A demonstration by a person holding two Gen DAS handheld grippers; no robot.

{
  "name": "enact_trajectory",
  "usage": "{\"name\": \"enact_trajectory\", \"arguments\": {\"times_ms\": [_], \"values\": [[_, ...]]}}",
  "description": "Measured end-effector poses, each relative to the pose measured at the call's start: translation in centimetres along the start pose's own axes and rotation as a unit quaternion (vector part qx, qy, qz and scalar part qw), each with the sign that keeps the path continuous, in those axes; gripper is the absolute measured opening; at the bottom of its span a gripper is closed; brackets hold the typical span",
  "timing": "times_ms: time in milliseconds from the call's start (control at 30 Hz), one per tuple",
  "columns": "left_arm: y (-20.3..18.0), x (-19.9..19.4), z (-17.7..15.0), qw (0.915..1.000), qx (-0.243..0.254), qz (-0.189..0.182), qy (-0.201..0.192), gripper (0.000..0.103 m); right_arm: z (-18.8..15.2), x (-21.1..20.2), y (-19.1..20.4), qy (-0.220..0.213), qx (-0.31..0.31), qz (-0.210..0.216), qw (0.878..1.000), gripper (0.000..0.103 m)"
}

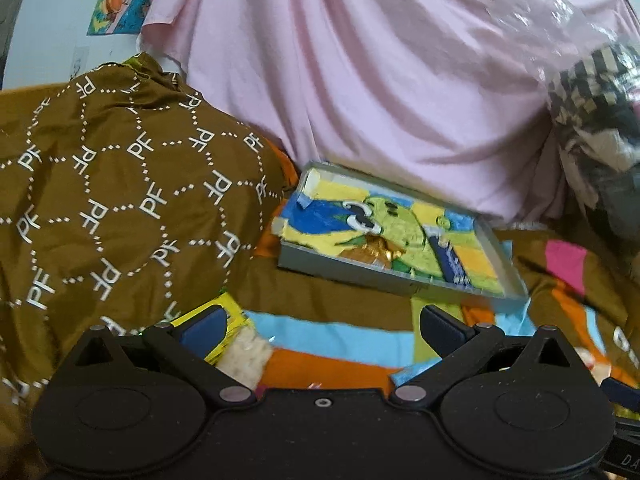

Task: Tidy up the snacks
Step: 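Move both tools back over the remaining snack pile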

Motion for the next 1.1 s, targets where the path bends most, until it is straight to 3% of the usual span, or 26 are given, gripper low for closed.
{"name": "enact_trajectory", "arguments": {"times_ms": [233,367,633,733,900,1100], "values": [[1.2,-0.4,-2.2,0.9972,0.054,-0.013,0.049,0.102,-2.0,0.1,2.3,0.063,-0.052,0.027,0.996,0.103],[2.5,-0.5,-3.2,0.9933,0.080,-0.007,0.082,0.102,-3.2,1.2,4.1,0.106,-0.103,0.041,0.988,0.103],[4.5,-0.4,-4.7,0.9860,0.115,-0.007,0.120,0.102,-5.0,2.2,7.3,0.141,-0.178,0.093,0.969,0.103],[4.3,-0.2,-5.4,0.9832,0.128,-0.018,0.129,0.102,-5.7,2.3,8.6,0.134,-0.246,0.102,0.954,0.103],[3.2,0.0,-6.7,0.9723,0.185,-0.039,0.138,0.102,-7.6,2.4,10.5,0.097,-0.382,0.114,0.912,0.103],[1.7,0.5,-7.6,0.9557,0.252,-0.062,0.140,0.102,-8.5,2.9,10.5,0.096,-0.421,0.132,0.892,0.103]]}}
Point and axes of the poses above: each gripper's, at about its wrist camera, not at the fingertips, and x roughly the way its jaws point, y to its left, z to its top, the point moved 2 cm from there along x, roughly the way its jaws point, and after that the axes turned 1 degree about x, right-handed, at the moved point
